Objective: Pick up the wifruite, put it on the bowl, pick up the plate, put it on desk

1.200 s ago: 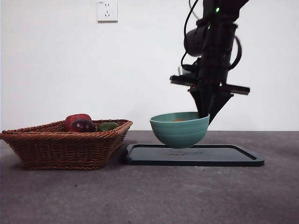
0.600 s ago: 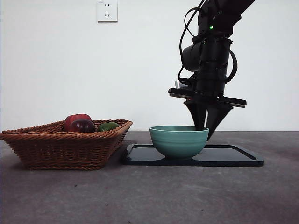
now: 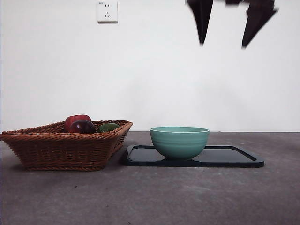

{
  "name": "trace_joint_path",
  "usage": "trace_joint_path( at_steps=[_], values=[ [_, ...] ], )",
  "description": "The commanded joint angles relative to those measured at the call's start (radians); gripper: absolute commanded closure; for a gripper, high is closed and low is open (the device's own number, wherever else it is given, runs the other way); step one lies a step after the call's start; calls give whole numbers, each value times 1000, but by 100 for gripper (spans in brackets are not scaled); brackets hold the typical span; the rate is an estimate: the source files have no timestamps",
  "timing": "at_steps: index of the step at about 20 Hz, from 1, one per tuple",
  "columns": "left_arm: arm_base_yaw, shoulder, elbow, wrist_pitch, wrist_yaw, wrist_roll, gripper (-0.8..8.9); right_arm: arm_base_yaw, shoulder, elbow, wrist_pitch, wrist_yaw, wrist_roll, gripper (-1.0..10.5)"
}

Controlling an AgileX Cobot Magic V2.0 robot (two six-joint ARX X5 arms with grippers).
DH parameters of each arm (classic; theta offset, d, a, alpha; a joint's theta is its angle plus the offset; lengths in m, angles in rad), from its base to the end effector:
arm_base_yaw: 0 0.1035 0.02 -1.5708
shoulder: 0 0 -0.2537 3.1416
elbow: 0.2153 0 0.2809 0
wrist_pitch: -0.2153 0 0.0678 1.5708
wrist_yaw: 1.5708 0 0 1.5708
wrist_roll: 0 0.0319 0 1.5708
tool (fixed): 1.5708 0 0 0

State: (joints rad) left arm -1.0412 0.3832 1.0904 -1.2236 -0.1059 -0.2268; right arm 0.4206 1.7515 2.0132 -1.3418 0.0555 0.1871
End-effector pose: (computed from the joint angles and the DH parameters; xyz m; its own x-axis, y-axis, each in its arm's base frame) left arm 0.0236 -0.0336 0.3731 0.5281 -0.6929 -0.4910 0.7349 0.6626 -0.1447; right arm 0.3313 0.1462 0.3941 0.4522 0.1415 -0.8806 -0.2273 0.9730 0.0396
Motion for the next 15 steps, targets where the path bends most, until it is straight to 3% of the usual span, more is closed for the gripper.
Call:
trace_joint_path(
  at_steps=[1, 7, 10, 15],
  values=[
    [-11, 0, 10, 17, -3, -2, 196, 31, -94, 17, -72, 5, 6, 384],
    [-11, 0, 10, 46, -3, -2, 196, 145, -357, -16, -73, -3, 24, 385],
    [-11, 0, 10, 46, -3, -2, 196, 242, -504, -109, -73, 0, 72, 385],
    [-11, 0, 10, 45, -3, -2, 196, 361, -750, -377, -73, 105, 148, 385]
  ],
)
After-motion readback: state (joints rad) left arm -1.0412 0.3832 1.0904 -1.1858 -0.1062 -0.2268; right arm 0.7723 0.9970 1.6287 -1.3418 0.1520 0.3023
